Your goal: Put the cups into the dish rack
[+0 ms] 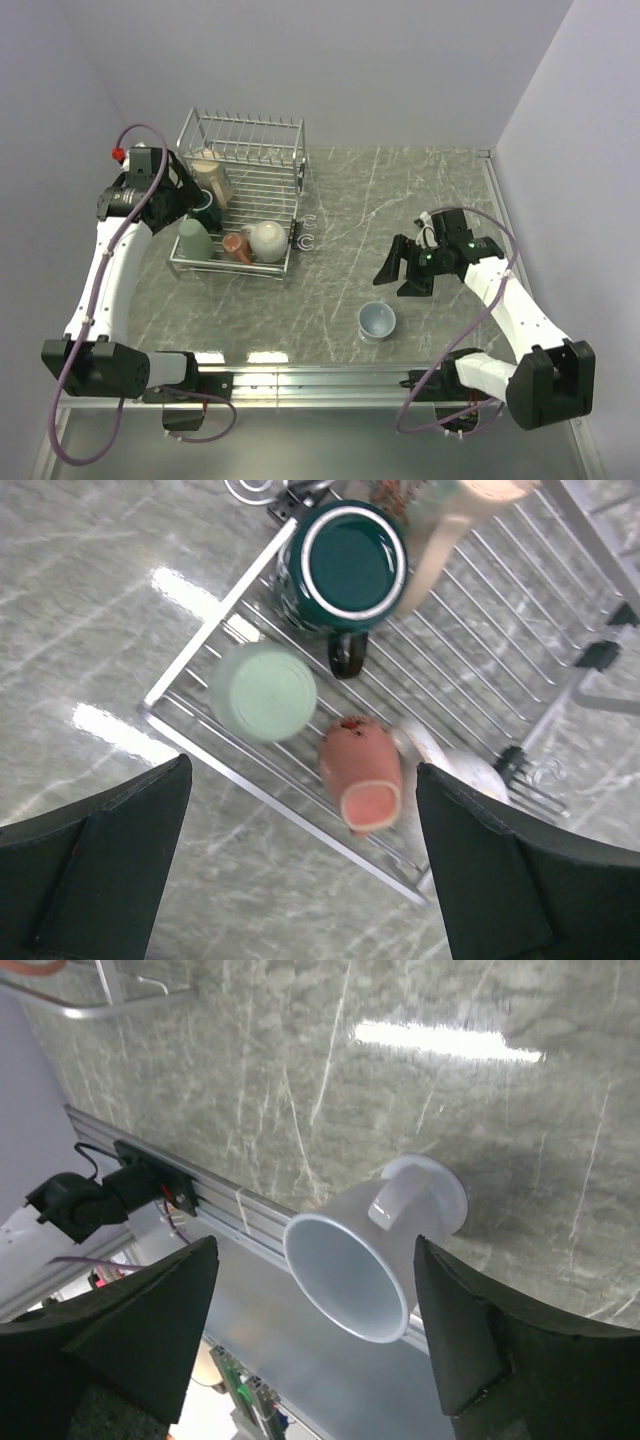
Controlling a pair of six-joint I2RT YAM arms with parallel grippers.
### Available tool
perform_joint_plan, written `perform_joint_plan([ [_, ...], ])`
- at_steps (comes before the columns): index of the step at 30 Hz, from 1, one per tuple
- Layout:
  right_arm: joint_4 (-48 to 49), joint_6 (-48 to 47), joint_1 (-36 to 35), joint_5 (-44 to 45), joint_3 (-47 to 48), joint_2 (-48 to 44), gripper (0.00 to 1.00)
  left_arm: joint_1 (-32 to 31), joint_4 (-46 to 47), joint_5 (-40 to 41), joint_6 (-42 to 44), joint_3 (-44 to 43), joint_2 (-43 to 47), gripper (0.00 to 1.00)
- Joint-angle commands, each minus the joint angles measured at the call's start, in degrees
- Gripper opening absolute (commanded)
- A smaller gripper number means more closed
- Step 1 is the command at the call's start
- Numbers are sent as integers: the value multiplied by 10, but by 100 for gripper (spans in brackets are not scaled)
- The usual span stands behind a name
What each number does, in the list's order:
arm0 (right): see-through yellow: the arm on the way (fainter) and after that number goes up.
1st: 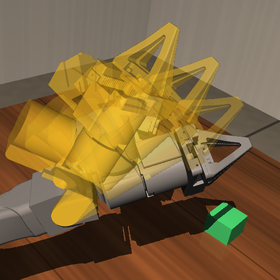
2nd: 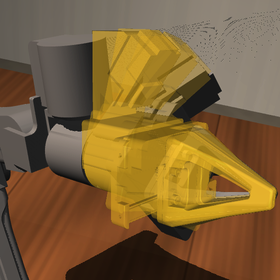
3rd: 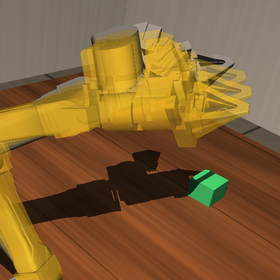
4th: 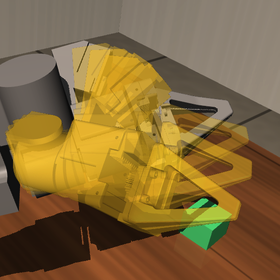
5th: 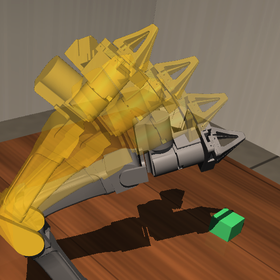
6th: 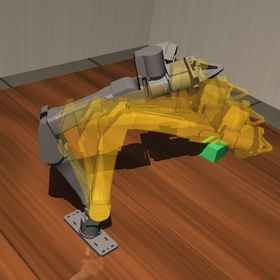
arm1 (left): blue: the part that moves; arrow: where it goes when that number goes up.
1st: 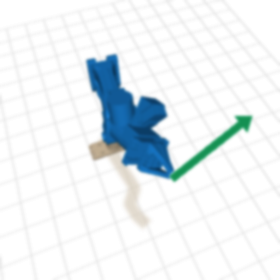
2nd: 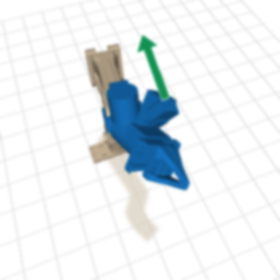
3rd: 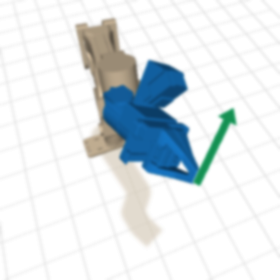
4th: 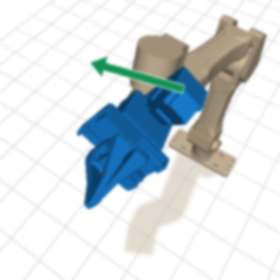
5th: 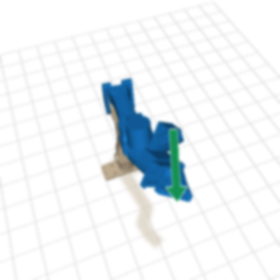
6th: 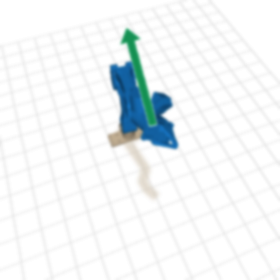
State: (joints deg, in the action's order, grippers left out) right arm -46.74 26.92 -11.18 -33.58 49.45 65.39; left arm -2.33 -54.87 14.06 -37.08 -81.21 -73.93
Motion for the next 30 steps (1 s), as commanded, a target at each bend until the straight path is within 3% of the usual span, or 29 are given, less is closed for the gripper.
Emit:
perform_joint_plan([
  [1, -5, -9, -3, -4, -25, -28, 83, 1, -9, -33, -26, -4, 20, 99],
  [13, -5, -3, -30, 3, -75, -75, 68, 0, -28, -58, -43, -3, 54, 99],
  [20, -18, 18, -67, 59, -101, -68, 59, 0, -34, -69, -52, -10, 64, 98],
  [23, -18, 25, -82, 78, -104, -58, 53, 0, -36, -73, -52, -13, 63, 98],
  [24, -16, 26, -85, 87, -105, -55, 43, 0, -36, -74, -52, -14, 63, 97],
  [27, -12, 28, -101, 109, -103, -44, 26, 0, -37, -78, -49, -25, 56, 97],
  [30, -3, 32, -117, 119, -104, -30, 29, 0, -43, -79, -45, -40, 47, 97],
])
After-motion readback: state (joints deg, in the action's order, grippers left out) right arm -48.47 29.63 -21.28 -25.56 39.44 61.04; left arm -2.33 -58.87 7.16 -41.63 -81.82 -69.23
